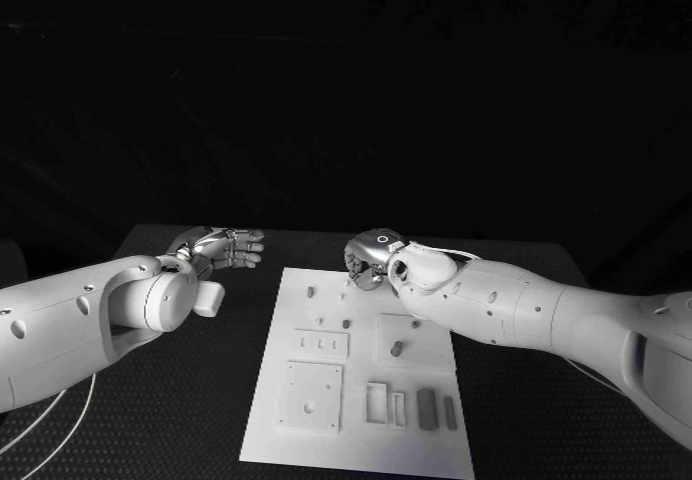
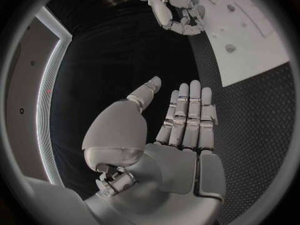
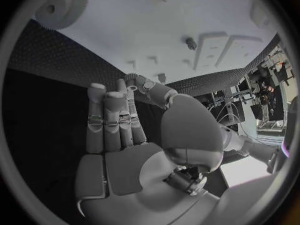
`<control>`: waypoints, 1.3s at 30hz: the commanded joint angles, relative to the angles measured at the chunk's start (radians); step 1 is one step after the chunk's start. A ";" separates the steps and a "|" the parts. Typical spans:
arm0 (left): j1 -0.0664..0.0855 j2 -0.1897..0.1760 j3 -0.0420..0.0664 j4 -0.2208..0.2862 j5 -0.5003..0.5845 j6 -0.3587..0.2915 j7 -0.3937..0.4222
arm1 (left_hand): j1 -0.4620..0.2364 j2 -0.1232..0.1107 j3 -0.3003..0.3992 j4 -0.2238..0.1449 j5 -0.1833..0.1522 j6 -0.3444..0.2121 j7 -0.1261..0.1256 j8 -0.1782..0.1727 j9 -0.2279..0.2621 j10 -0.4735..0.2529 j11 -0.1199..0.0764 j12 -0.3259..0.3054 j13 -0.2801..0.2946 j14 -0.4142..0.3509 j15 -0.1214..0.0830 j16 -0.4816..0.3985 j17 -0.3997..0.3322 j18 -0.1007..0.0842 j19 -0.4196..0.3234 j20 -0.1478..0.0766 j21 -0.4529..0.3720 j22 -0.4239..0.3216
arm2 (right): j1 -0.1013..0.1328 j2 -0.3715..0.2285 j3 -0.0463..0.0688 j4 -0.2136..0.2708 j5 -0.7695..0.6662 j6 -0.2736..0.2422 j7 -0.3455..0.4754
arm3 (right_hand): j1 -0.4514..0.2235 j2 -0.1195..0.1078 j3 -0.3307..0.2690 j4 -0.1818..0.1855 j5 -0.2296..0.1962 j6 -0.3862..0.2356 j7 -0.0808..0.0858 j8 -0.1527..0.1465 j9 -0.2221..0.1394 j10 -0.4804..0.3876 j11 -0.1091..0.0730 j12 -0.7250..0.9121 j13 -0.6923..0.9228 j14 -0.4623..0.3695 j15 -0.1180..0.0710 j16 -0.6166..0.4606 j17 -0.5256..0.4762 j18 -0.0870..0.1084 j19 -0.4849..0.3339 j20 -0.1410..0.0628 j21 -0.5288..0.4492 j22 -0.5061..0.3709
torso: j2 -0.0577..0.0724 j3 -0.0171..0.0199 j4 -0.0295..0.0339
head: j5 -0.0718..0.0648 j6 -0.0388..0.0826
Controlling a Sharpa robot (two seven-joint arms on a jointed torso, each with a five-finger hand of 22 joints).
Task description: Assemble the parts on the task board
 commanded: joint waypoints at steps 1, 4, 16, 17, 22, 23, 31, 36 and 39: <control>0.001 0.002 0.001 0.002 -0.002 0.014 0.008 | -0.008 0.002 0.001 -0.007 -0.007 -0.004 0.001 -0.006 0.002 -0.005 -0.003 -0.004 0.001 0.002 0.003 -0.007 0.001 0.017 -0.001 0.003 0.006 0.022 | -0.001 0.011 0.000 -0.008 -0.041 -0.021 -0.017 | 0.003 -0.004 0.007 0.001 0.003 0.007 -0.001 0.005 -0.002 0.005 0.001 0.003 0.004 -0.007 -0.015 0.005 0.000 0.053 0.002 -0.006 0.007 0.021 | 0.000 -0.0010 0.0035 | 0.001 0.002; 0.001 -0.001 0.001 0.007 -0.002 0.013 0.008 | -0.008 0.002 0.002 -0.007 -0.007 -0.004 0.001 -0.006 0.002 -0.005 -0.003 -0.004 0.001 0.002 0.003 -0.007 0.001 0.017 -0.001 0.003 0.006 0.022 | -0.002 0.021 0.000 -0.011 -0.056 -0.025 -0.018 | 0.003 -0.004 0.008 0.001 0.003 0.007 -0.001 0.005 -0.001 0.005 0.000 0.003 0.004 -0.007 -0.015 0.005 0.000 0.053 0.002 -0.007 0.007 0.021 | 0.003 -0.0015 0.0041 | 0.004 0.002; 0.002 -0.004 0.004 0.016 -0.002 0.011 0.008 | -0.008 0.002 0.002 -0.008 -0.007 -0.003 0.001 -0.007 0.002 -0.005 -0.003 -0.005 0.001 0.002 0.003 -0.008 0.002 0.017 -0.001 0.003 0.006 0.022 | -0.002 0.039 -0.001 -0.036 -0.070 -0.018 -0.019 | 0.004 -0.007 0.011 0.002 0.003 0.008 -0.001 0.006 0.000 0.006 0.000 0.002 0.004 -0.007 -0.015 0.006 0.000 0.053 0.002 -0.007 0.009 0.021 | 0.010 -0.0034 0.0087 | 0.002 0.001; 0.002 -0.003 0.004 0.016 -0.002 0.011 0.008 | -0.008 0.002 0.002 -0.008 -0.007 -0.003 0.001 -0.007 0.002 -0.005 -0.003 -0.005 0.001 0.002 0.003 -0.008 0.002 0.017 -0.001 0.003 0.006 0.022 | -0.002 0.041 -0.001 -0.039 -0.070 -0.016 -0.018 | 0.004 -0.007 0.011 0.002 0.003 0.008 -0.001 0.006 0.000 0.006 0.000 0.002 0.004 -0.007 -0.015 0.006 0.000 0.053 0.002 -0.007 0.009 0.021 | 0.010 -0.0036 0.0082 | 0.003 -0.001; 0.002 -0.002 0.004 0.016 -0.002 0.012 0.008 | -0.008 0.002 0.002 -0.008 -0.007 -0.003 0.001 -0.007 0.002 -0.005 -0.003 -0.005 0.001 0.002 0.003 -0.008 0.002 0.017 -0.001 0.003 0.006 0.022 | -0.002 0.042 -0.002 -0.040 -0.076 -0.009 -0.021 | 0.004 -0.008 0.012 0.002 0.003 0.008 -0.002 0.006 0.000 0.006 0.000 0.002 0.005 -0.007 -0.015 0.006 0.000 0.053 0.002 -0.007 0.009 0.021 | 0.014 -0.0049 0.0094 | 0.000 -0.001; 0.002 -0.002 0.004 0.016 -0.002 0.012 0.008 | -0.008 0.001 0.002 -0.009 -0.007 -0.003 0.001 -0.007 0.003 -0.005 -0.003 -0.005 0.001 0.002 0.003 -0.008 0.002 0.017 -0.001 0.003 0.006 0.022 | -0.002 0.041 -0.002 -0.038 -0.078 -0.006 -0.022 | 0.004 -0.008 0.012 0.002 0.003 0.008 -0.002 0.006 0.000 0.006 0.000 0.002 0.005 -0.007 -0.015 0.006 0.000 0.053 0.002 -0.007 0.009 0.021 | 0.013 -0.0048 0.0091 | 0.000 -0.003; 0.002 -0.001 0.004 0.012 -0.002 0.011 0.006 | -0.009 0.001 0.003 -0.009 -0.007 -0.003 0.002 -0.007 0.003 -0.005 -0.002 -0.006 0.001 0.002 0.003 -0.008 0.003 0.017 -0.001 0.003 0.006 0.022 | -0.003 0.040 -0.003 -0.035 -0.103 0.004 -0.017 | 0.004 -0.011 0.014 0.003 0.003 0.009 -0.002 0.007 0.001 0.008 0.000 0.002 0.006 -0.008 -0.015 0.007 0.000 0.053 0.001 -0.007 0.010 0.021 | 0.015 -0.0051 0.0086 | 0.004 -0.006; 0.002 0.000 0.004 0.010 -0.002 0.012 0.006 | -0.009 0.001 0.003 -0.009 -0.007 -0.003 0.002 -0.008 0.003 -0.005 -0.002 -0.007 0.001 0.002 0.003 -0.008 0.003 0.017 -0.001 0.003 0.007 0.022 | -0.005 0.042 -0.008 -0.039 -0.135 -0.014 -0.035 | 0.006 -0.017 0.019 0.004 0.003 0.012 -0.003 0.008 0.002 0.011 -0.001 0.002 0.007 -0.008 -0.016 0.008 0.000 0.053 0.000 -0.006 0.012 0.021 | 0.015 -0.0054 0.0098 | 0.004 -0.009; 0.002 0.000 0.004 0.010 -0.002 0.012 0.006 | -0.009 0.001 0.003 -0.009 -0.007 -0.003 0.002 -0.008 0.003 -0.005 -0.002 -0.007 0.001 0.002 0.003 -0.009 0.003 0.017 -0.002 0.003 0.007 0.022 | -0.006 0.041 -0.013 -0.036 -0.170 -0.023 -0.047 | 0.007 -0.023 0.025 0.006 0.003 0.014 -0.004 0.008 0.003 0.013 -0.002 0.001 0.008 -0.008 -0.017 0.008 0.000 0.053 0.000 -0.006 0.014 0.020 | 0.013 -0.0061 0.0096 | 0.003 -0.011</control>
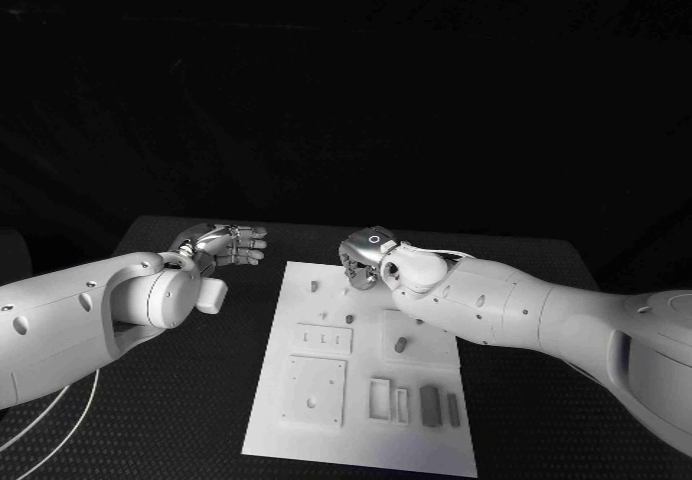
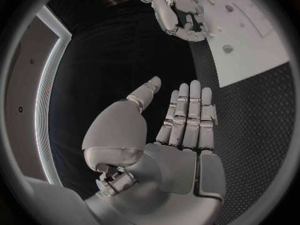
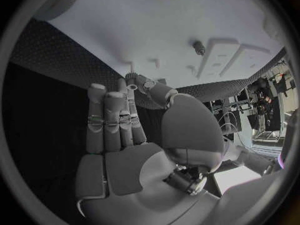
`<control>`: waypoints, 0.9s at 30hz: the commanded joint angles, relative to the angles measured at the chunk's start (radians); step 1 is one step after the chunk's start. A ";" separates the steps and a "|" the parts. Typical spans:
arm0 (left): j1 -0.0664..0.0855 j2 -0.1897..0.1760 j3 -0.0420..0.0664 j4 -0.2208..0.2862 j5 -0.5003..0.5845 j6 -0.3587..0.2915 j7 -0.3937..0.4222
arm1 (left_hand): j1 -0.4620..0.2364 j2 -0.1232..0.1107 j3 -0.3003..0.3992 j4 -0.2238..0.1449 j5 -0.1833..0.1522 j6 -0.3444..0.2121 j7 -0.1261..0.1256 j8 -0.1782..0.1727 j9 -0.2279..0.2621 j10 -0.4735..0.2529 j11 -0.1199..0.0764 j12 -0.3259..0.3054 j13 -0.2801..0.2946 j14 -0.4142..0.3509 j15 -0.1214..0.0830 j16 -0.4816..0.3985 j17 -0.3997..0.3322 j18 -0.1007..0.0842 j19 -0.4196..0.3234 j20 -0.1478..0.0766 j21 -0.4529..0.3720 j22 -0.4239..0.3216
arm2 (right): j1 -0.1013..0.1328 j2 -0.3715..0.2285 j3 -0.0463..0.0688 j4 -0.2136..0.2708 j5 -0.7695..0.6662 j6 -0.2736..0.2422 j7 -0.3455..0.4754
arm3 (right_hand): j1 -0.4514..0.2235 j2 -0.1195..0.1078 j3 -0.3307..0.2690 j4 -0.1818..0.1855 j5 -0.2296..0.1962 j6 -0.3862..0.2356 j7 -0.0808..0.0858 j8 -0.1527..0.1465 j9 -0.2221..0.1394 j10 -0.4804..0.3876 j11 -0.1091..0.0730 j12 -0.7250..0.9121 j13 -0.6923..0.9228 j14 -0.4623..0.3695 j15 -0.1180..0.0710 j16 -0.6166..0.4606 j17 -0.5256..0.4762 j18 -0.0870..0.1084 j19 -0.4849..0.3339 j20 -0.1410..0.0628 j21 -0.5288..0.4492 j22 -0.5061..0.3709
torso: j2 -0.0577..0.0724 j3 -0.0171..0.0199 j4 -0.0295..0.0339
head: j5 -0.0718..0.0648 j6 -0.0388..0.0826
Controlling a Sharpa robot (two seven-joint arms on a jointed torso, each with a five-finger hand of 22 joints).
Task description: Assemble the parts on the task board
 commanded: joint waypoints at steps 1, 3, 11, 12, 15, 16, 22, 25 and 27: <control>0.001 0.001 0.001 0.001 -0.002 0.012 0.006 | -0.009 0.001 0.000 -0.007 -0.003 -0.003 0.002 -0.004 0.002 -0.005 -0.002 -0.007 0.001 0.002 0.004 -0.005 0.001 0.017 -0.002 0.003 0.007 0.022 | -0.002 0.001 -0.004 0.001 -0.077 -0.012 -0.027 | 0.012 -0.005 0.007 0.001 0.006 0.008 0.002 0.006 0.002 0.006 -0.001 0.006 0.003 -0.001 -0.010 0.005 0.000 0.053 -0.002 -0.005 0.006 0.020 | -0.002 -0.0010 0.0002 | 0.001 -0.003; 0.001 0.001 0.001 0.001 -0.002 0.012 0.006 | -0.010 0.001 0.000 -0.007 -0.003 -0.003 0.002 -0.004 0.002 -0.005 -0.002 -0.007 0.001 0.002 0.004 -0.005 0.001 0.017 -0.002 0.003 0.007 0.022 | -0.002 0.002 -0.007 0.001 -0.084 -0.015 -0.029 | 0.012 -0.008 0.010 0.003 0.006 0.010 0.001 0.006 0.003 0.007 -0.002 0.006 0.004 -0.001 -0.010 0.006 0.000 0.053 -0.002 -0.004 0.007 0.020 | -0.001 -0.0010 -0.0002 | 0.001 -0.002; 0.001 0.001 0.001 0.002 -0.002 0.011 0.006 | -0.010 0.001 0.000 -0.007 -0.003 -0.003 0.003 -0.005 0.002 -0.005 -0.002 -0.008 0.001 0.002 0.004 -0.006 0.002 0.017 -0.002 0.003 0.007 0.022 | -0.011 0.008 -0.023 -0.004 -0.159 -0.031 -0.055 | 0.016 -0.023 0.024 0.011 0.006 0.014 -0.001 0.007 0.006 0.013 -0.003 0.004 0.007 0.001 -0.011 0.009 0.000 0.053 0.000 -0.003 0.013 0.020 | -0.001 -0.0009 -0.0007 | 0.000 0.001; 0.001 0.001 0.001 0.003 -0.002 0.010 0.006 | -0.010 0.001 0.000 -0.007 -0.003 -0.003 0.003 -0.005 0.002 -0.005 -0.002 -0.008 0.002 0.002 0.004 -0.006 0.002 0.017 -0.002 0.003 0.007 0.022 | -0.011 0.009 -0.023 -0.005 -0.162 -0.031 -0.054 | 0.016 -0.024 0.025 0.012 0.006 0.014 -0.001 0.007 0.006 0.013 -0.003 0.004 0.007 0.001 -0.011 0.009 0.000 0.053 0.000 -0.003 0.013 0.020 | -0.001 -0.0010 -0.0007 | 0.000 0.001; 0.001 0.002 0.001 0.001 -0.002 0.012 0.005 | -0.011 0.000 0.000 -0.007 -0.004 -0.003 0.003 -0.005 0.002 -0.005 -0.002 -0.008 0.002 0.002 0.004 -0.006 0.002 0.017 -0.003 0.003 0.007 0.022 | -0.012 0.010 -0.027 -0.008 -0.181 -0.033 -0.057 | 0.017 -0.032 0.033 0.017 0.006 0.017 -0.002 0.008 0.007 0.017 -0.004 0.004 0.008 0.001 -0.012 0.011 0.000 0.053 0.000 -0.002 0.015 0.020 | 0.000 -0.0014 -0.0011 | 0.000 0.002; 0.001 0.002 0.001 0.001 -0.002 0.013 0.005 | -0.011 0.000 0.000 -0.007 -0.004 -0.003 0.003 -0.005 0.002 -0.005 -0.002 -0.008 0.002 0.001 0.004 -0.007 0.002 0.017 -0.003 0.004 0.007 0.022 | -0.012 0.010 -0.028 -0.009 -0.181 -0.032 -0.057 | 0.018 -0.034 0.036 0.019 0.006 0.018 -0.002 0.008 0.007 0.017 -0.004 0.004 0.009 0.001 -0.012 0.011 0.000 0.053 0.001 -0.002 0.016 0.020 | 0.000 -0.0015 -0.0006 | -0.001 0.002; 0.001 0.003 0.001 0.001 -0.002 0.014 0.003 | -0.012 0.000 0.000 -0.007 -0.004 -0.003 0.003 -0.005 0.003 -0.005 -0.002 -0.009 0.002 0.000 0.005 -0.008 0.002 0.016 -0.005 0.004 0.006 0.022 | -0.013 0.010 -0.028 -0.009 -0.179 -0.028 -0.056 | 0.018 -0.041 0.043 0.025 0.006 0.020 -0.003 0.008 0.008 0.019 -0.004 0.003 0.010 0.001 -0.012 0.013 0.000 0.053 0.002 -0.001 0.018 0.019 | 0.000 -0.0017 -0.0008 | 0.000 0.002; 0.001 0.003 0.001 0.000 -0.002 0.014 0.003 | -0.012 0.000 0.000 -0.007 -0.004 -0.003 0.003 -0.006 0.003 -0.005 -0.002 -0.009 0.002 0.000 0.005 -0.008 0.002 0.016 -0.005 0.004 0.006 0.022 | -0.013 0.012 -0.028 -0.008 -0.179 -0.030 -0.058 | 0.018 -0.042 0.043 0.026 0.006 0.020 -0.003 0.008 0.008 0.019 -0.004 0.003 0.010 0.001 -0.013 0.013 0.000 0.053 0.002 -0.001 0.018 0.019 | 0.000 -0.0024 -0.0015 | 0.000 0.004; 0.001 0.005 0.001 -0.001 -0.002 0.014 0.003 | -0.012 0.000 0.000 -0.007 -0.004 -0.003 0.003 -0.006 0.003 -0.005 -0.002 -0.009 0.002 0.000 0.005 -0.008 0.002 0.016 -0.005 0.004 0.006 0.022 | -0.013 0.014 -0.028 -0.009 -0.179 -0.029 -0.057 | 0.018 -0.042 0.043 0.026 0.006 0.020 -0.003 0.008 0.008 0.019 -0.004 0.003 0.010 0.001 -0.013 0.013 0.000 0.053 0.002 0.000 0.018 0.019 | 0.000 -0.0027 -0.0019 | 0.000 0.004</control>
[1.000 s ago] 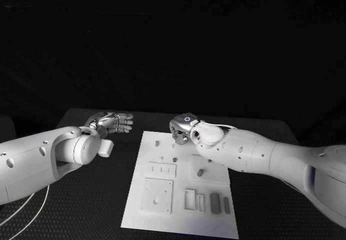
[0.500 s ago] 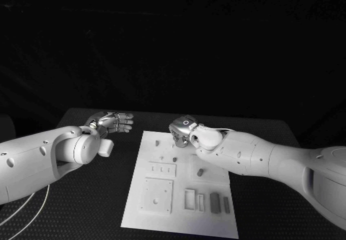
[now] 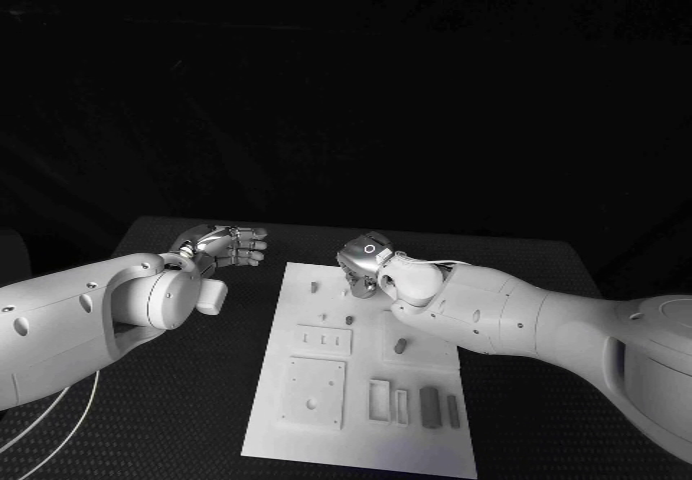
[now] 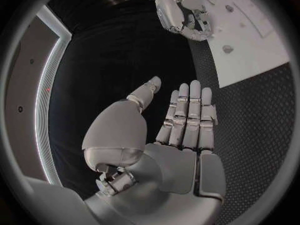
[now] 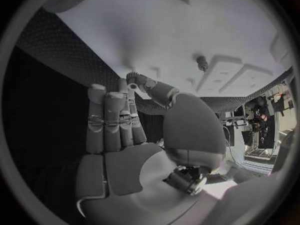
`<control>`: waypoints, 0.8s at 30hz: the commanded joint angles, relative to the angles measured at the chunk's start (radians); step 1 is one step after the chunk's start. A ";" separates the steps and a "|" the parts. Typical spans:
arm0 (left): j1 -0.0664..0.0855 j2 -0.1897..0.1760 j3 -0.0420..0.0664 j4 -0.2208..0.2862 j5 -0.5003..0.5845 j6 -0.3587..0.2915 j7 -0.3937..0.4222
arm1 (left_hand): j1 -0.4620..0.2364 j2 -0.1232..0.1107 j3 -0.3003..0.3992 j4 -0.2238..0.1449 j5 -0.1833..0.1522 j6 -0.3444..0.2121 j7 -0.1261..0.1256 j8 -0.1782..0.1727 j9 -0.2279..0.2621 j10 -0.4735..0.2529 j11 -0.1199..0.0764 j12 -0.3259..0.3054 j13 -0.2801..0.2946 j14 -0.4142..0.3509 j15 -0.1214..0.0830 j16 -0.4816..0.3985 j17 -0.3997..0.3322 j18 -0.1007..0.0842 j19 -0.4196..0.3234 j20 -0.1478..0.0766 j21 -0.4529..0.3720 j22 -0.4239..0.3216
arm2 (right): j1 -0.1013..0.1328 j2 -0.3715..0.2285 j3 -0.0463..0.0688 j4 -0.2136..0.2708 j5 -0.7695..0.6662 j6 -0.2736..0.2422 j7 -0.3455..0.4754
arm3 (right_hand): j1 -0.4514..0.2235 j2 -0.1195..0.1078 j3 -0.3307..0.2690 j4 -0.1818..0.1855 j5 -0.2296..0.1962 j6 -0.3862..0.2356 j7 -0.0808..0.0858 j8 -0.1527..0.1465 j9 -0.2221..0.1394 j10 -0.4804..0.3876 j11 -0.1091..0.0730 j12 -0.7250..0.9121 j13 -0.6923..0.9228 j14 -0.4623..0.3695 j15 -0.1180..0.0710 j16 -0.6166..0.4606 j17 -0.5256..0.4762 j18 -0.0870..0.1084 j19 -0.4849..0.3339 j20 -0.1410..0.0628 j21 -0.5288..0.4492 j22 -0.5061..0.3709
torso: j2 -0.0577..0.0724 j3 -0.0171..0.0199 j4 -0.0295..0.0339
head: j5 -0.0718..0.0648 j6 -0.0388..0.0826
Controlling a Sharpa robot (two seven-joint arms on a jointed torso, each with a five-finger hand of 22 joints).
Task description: Assemble the parts on the task board
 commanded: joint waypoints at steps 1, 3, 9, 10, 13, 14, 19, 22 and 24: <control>0.001 0.004 0.001 0.000 -0.002 0.014 0.005 | -0.013 0.000 0.000 -0.007 -0.004 -0.003 0.003 -0.006 0.001 -0.005 -0.002 -0.006 0.001 0.000 0.005 -0.004 0.001 0.016 -0.006 0.004 0.006 0.022 | -0.002 0.003 -0.001 -0.004 -0.027 0.006 -0.010 | 0.012 -0.001 0.005 0.002 0.003 0.008 0.001 0.004 0.002 0.005 -0.001 0.002 0.001 0.001 -0.006 0.003 0.000 0.053 0.003 -0.003 0.003 0.019 | 0.000 -0.0012 -0.0011 | -0.001 0.002; 0.001 0.005 0.001 0.000 -0.002 0.015 0.004 | -0.013 0.000 0.001 -0.008 -0.004 -0.003 0.003 -0.006 0.001 -0.005 -0.002 -0.006 0.001 0.000 0.005 -0.005 0.001 0.016 -0.006 0.004 0.006 0.022 | -0.002 0.005 -0.001 -0.006 -0.025 0.008 -0.009 | 0.012 -0.001 0.006 0.002 0.003 0.008 0.001 0.004 0.002 0.005 -0.001 0.002 0.001 0.001 -0.006 0.004 0.000 0.053 0.003 -0.002 0.004 0.019 | 0.000 -0.0008 -0.0004 | -0.002 0.001; 0.001 0.004 0.001 0.001 -0.002 0.014 0.004 | -0.013 0.000 0.001 -0.008 -0.004 -0.003 0.002 -0.006 0.001 -0.005 -0.002 -0.006 0.001 0.000 0.006 -0.005 0.002 0.016 -0.006 0.005 0.006 0.022 | -0.004 0.010 -0.002 -0.014 -0.020 0.006 -0.009 | 0.011 -0.002 0.006 0.003 0.003 0.008 0.001 0.004 0.002 0.005 -0.001 0.002 0.001 0.001 -0.006 0.004 0.000 0.053 0.003 -0.002 0.004 0.019 | 0.001 -0.0011 0.0008 | -0.001 0.003; 0.001 0.004 0.001 0.001 -0.002 0.014 0.004 | -0.013 0.000 0.001 -0.008 -0.004 -0.003 0.002 -0.006 0.001 -0.005 -0.002 -0.006 0.001 0.000 0.006 -0.005 0.002 0.016 -0.006 0.005 0.006 0.022 | -0.004 0.010 -0.002 -0.017 -0.013 0.004 -0.007 | 0.011 -0.003 0.006 0.003 0.003 0.008 0.001 0.004 0.002 0.005 -0.001 0.002 0.001 0.001 -0.006 0.004 0.000 0.053 0.003 -0.002 0.004 0.019 | 0.002 -0.0012 0.0012 | -0.001 0.003; 0.001 0.005 0.001 0.000 -0.002 0.018 0.003 | -0.013 0.000 0.001 -0.008 -0.004 -0.003 0.002 -0.006 0.002 -0.005 -0.002 -0.006 0.001 0.000 0.006 -0.005 0.002 0.016 -0.007 0.005 0.006 0.022 | -0.004 0.018 -0.002 -0.028 0.012 0.008 0.000 | 0.009 -0.008 0.008 0.007 0.003 0.003 0.003 0.000 0.001 0.000 0.001 -0.003 0.001 -0.001 -0.004 0.002 -0.002 0.053 0.000 -0.002 0.003 0.018 | 0.001 -0.0017 -0.0001 | 0.001 0.001; 0.001 0.006 0.001 -0.001 -0.003 0.019 0.002 | -0.013 0.000 0.001 -0.008 -0.004 -0.003 0.002 -0.006 0.002 -0.005 -0.002 -0.006 0.001 0.000 0.006 -0.005 0.002 0.016 -0.007 0.005 0.006 0.022 | -0.004 0.019 -0.002 -0.029 0.015 0.009 0.001 | 0.010 -0.010 0.011 0.007 0.003 -0.008 0.008 -0.007 -0.002 -0.012 0.006 -0.011 -0.002 -0.005 0.001 -0.003 -0.005 0.053 -0.007 -0.001 -0.002 0.016 | 0.001 -0.0022 0.0001 | 0.000 0.000; 0.001 0.007 0.001 0.000 -0.003 0.018 0.001 | -0.015 -0.001 0.001 -0.007 -0.004 -0.003 0.002 -0.007 0.002 -0.005 -0.002 -0.007 0.001 -0.001 0.006 -0.006 0.002 0.016 -0.007 0.005 0.006 0.022 | -0.004 0.021 -0.002 -0.030 0.018 0.014 0.003 | 0.009 -0.014 0.007 0.008 0.003 -0.013 0.011 -0.010 -0.002 -0.016 0.008 -0.014 -0.002 -0.006 0.003 -0.006 -0.007 0.053 -0.009 -0.001 -0.003 0.016 | 0.002 -0.0021 0.0002 | -0.001 -0.001; 0.001 0.008 0.001 -0.002 -0.003 0.017 0.000 | -0.015 -0.001 0.000 -0.007 -0.004 -0.004 0.002 -0.007 0.002 -0.006 -0.002 -0.008 0.001 -0.001 0.006 -0.006 0.003 0.016 -0.008 0.005 0.006 0.022 | -0.004 0.023 -0.002 -0.038 0.027 0.016 0.006 | 0.010 -0.016 0.005 0.007 0.003 -0.017 0.012 -0.012 -0.003 -0.021 0.010 -0.017 -0.003 -0.006 0.005 -0.007 -0.009 0.053 -0.011 -0.001 -0.004 0.015 | 0.002 -0.0013 -0.0018 | -0.001 -0.001; 0.001 0.009 0.001 -0.003 -0.003 0.017 0.000 | -0.015 -0.002 0.000 -0.007 -0.004 -0.004 0.002 -0.007 0.002 -0.006 -0.002 -0.008 0.001 -0.001 0.006 -0.006 0.003 0.016 -0.008 0.005 0.007 0.022 | -0.004 0.024 -0.003 -0.041 0.031 0.015 0.006 | 0.012 -0.019 0.004 0.007 0.003 -0.028 0.017 -0.019 -0.005 -0.031 0.014 -0.023 -0.005 -0.006 0.009 -0.009 -0.011 0.053 -0.013 -0.001 -0.005 0.014 | 0.001 -0.0017 -0.0018 | -0.003 -0.001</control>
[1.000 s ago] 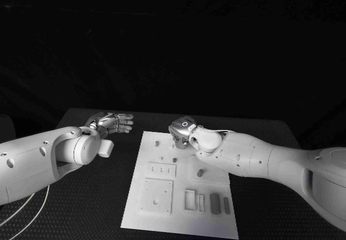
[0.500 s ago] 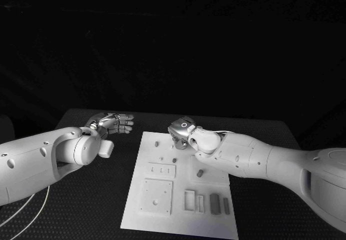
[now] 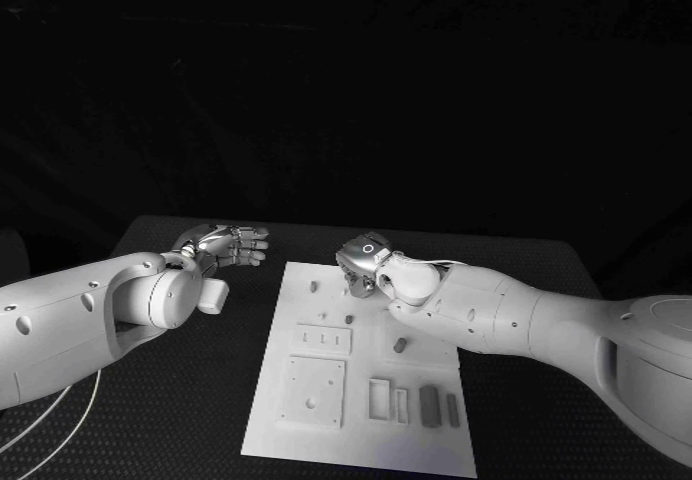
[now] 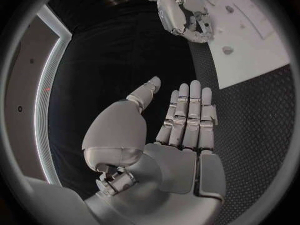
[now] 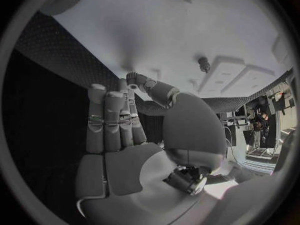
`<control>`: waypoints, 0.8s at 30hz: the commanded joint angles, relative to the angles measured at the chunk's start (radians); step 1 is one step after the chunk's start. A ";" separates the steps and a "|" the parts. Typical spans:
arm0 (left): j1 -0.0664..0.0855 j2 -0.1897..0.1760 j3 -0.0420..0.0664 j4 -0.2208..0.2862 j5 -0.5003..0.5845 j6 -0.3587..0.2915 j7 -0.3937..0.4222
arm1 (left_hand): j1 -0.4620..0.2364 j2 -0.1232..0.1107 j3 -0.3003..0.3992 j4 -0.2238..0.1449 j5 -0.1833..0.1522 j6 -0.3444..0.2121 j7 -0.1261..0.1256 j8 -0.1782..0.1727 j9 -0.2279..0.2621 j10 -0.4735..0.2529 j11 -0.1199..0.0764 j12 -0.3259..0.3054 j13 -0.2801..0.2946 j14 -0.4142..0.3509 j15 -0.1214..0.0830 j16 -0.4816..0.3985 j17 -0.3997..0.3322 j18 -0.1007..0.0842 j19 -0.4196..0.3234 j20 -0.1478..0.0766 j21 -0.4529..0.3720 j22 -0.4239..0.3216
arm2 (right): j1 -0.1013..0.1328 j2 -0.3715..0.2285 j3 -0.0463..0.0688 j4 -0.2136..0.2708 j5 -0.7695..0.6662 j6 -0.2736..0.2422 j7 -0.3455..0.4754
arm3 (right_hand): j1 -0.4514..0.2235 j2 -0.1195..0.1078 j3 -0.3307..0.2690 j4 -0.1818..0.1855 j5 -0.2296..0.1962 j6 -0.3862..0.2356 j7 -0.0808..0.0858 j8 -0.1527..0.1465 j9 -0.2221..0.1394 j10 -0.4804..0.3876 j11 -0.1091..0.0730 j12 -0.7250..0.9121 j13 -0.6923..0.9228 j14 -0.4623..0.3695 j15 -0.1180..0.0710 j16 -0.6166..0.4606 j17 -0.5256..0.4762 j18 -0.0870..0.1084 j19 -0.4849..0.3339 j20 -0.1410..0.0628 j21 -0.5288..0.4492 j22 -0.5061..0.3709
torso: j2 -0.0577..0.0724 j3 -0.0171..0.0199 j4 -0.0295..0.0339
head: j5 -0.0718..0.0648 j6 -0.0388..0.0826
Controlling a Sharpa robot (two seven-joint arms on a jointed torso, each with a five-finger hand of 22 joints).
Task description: Assemble the parts on the task board
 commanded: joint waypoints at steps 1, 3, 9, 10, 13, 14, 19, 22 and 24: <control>0.001 0.003 0.001 0.001 -0.003 0.016 0.004 | -0.011 0.003 -0.002 -0.005 -0.004 -0.004 0.002 -0.003 0.001 -0.006 -0.002 -0.004 0.001 -0.001 0.006 -0.006 0.001 0.016 -0.004 0.001 0.007 0.022 | -0.001 0.002 -0.001 -0.008 0.015 0.014 0.004 | 0.006 -0.009 -0.003 0.001 0.003 -0.011 0.000 -0.006 -0.002 -0.011 0.001 -0.005 -0.003 -0.002 0.006 -0.004 -0.002 0.054 -0.005 0.000 -0.006 0.014 | -0.001 -0.0002 -0.0009 | -0.002 0.000; 0.001 0.003 0.001 0.002 -0.003 0.015 0.004 | -0.011 0.003 -0.002 -0.005 -0.004 -0.004 0.003 -0.003 0.001 -0.006 -0.002 -0.004 0.001 -0.001 0.006 -0.006 0.001 0.016 -0.004 0.001 0.007 0.022 | -0.001 0.002 -0.001 -0.008 0.016 0.013 0.004 | 0.005 -0.014 -0.004 0.001 0.003 -0.019 0.004 -0.011 -0.004 -0.018 0.004 -0.008 -0.004 -0.004 0.009 -0.006 -0.004 0.054 -0.007 0.000 -0.007 0.013 | 0.000 -0.0002 -0.0009 | -0.002 -0.001; 0.001 0.004 0.001 0.000 -0.003 0.012 0.004 | -0.012 0.002 -0.002 -0.005 -0.004 -0.005 0.003 -0.004 0.001 -0.006 -0.002 -0.005 0.001 -0.001 0.006 -0.007 0.002 0.016 -0.004 0.001 0.007 0.022 | -0.001 0.003 -0.001 -0.007 0.044 0.012 0.012 | 0.010 -0.036 -0.014 0.002 0.002 -0.064 0.017 -0.034 -0.013 -0.078 0.023 -0.013 -0.017 -0.004 0.027 -0.021 -0.021 0.054 -0.010 0.002 -0.012 0.011 | -0.001 0.0001 -0.0009 | -0.001 -0.002; 0.001 0.004 0.001 0.000 -0.003 0.009 0.004 | -0.012 0.002 -0.002 -0.005 -0.004 -0.005 0.003 -0.004 0.001 -0.006 -0.001 -0.005 0.001 -0.001 0.006 -0.007 0.002 0.016 -0.004 0.001 0.007 0.022 | -0.001 0.002 -0.001 -0.005 0.045 0.008 0.012 | 0.009 -0.041 -0.018 0.002 0.002 -0.075 0.019 -0.040 -0.016 -0.094 0.029 -0.014 -0.021 -0.002 0.032 -0.021 -0.022 0.054 -0.011 0.002 -0.013 0.011 | -0.001 0.0002 -0.0008 | -0.001 -0.002; 0.001 0.004 0.001 -0.001 -0.003 0.009 0.004 | -0.011 0.001 -0.001 -0.006 -0.004 -0.008 0.003 -0.006 0.001 -0.008 -0.001 -0.007 0.001 -0.001 0.006 -0.007 0.003 0.016 -0.005 0.001 0.007 0.022 | -0.001 0.002 -0.001 -0.005 0.051 0.004 0.012 | 0.012 -0.049 -0.030 -0.004 0.002 -0.106 0.020 -0.054 -0.020 -0.146 0.041 -0.013 -0.036 0.001 0.045 -0.021 -0.027 0.054 -0.012 0.003 -0.014 0.011 | 0.000 0.0003 -0.0008 | -0.001 -0.002; 0.001 0.004 0.001 -0.001 -0.003 0.009 0.004 | -0.011 0.001 -0.001 -0.006 -0.004 -0.008 0.003 -0.007 0.001 -0.009 -0.001 -0.007 0.001 -0.001 0.006 -0.007 0.003 0.016 -0.005 0.001 0.008 0.023 | -0.001 0.001 -0.001 -0.005 0.053 0.002 0.012 | 0.013 -0.051 -0.035 -0.007 0.002 -0.115 0.020 -0.057 -0.021 -0.161 0.044 -0.013 -0.041 0.001 0.048 -0.021 -0.028 0.054 -0.013 0.003 -0.015 0.011 | 0.000 0.0003 -0.0009 | -0.001 -0.002; 0.001 0.004 0.001 -0.001 -0.003 0.002 0.009 | -0.013 -0.001 -0.001 -0.007 -0.004 -0.013 0.004 -0.011 0.000 -0.011 0.000 -0.009 0.001 0.000 0.007 -0.008 0.004 0.016 -0.005 0.002 0.008 0.023 | -0.001 -0.002 -0.001 -0.003 0.062 -0.006 0.013 | 0.007 -0.054 -0.052 -0.015 0.002 -0.129 0.020 -0.061 -0.022 -0.194 0.048 -0.011 -0.054 0.001 0.052 -0.020 -0.032 0.054 -0.015 0.005 -0.016 0.011 | 0.000 0.0002 -0.0017 | -0.002 -0.002; 0.001 0.003 0.001 -0.003 -0.003 0.004 0.007 | -0.013 -0.002 0.000 -0.008 -0.003 -0.021 0.001 -0.016 0.000 -0.011 -0.001 -0.010 0.001 0.000 0.007 -0.009 0.006 0.016 -0.005 0.002 0.009 0.022 | -0.001 -0.003 -0.001 -0.001 0.064 -0.005 0.013 | 0.007 -0.055 -0.054 -0.015 0.002 -0.129 0.020 -0.060 -0.021 -0.195 0.048 -0.010 -0.055 0.001 0.052 -0.019 -0.033 0.054 -0.015 0.005 -0.016 0.011 | 0.000 0.0001 -0.0018 | -0.001 -0.003; 0.001 0.003 0.001 -0.003 -0.003 0.005 0.006 | -0.013 -0.002 0.000 -0.008 -0.003 -0.021 0.001 -0.016 0.000 -0.011 -0.001 -0.010 0.001 0.000 0.007 -0.009 0.006 0.017 -0.005 0.002 0.009 0.022 | -0.001 -0.005 -0.001 0.001 0.066 -0.006 0.013 | 0.006 -0.054 -0.056 -0.015 0.002 -0.129 0.021 -0.059 -0.021 -0.194 0.048 -0.009 -0.055 0.002 0.052 -0.019 -0.033 0.054 -0.014 0.005 -0.016 0.011 | 0.000 0.0003 -0.0013 | -0.003 -0.002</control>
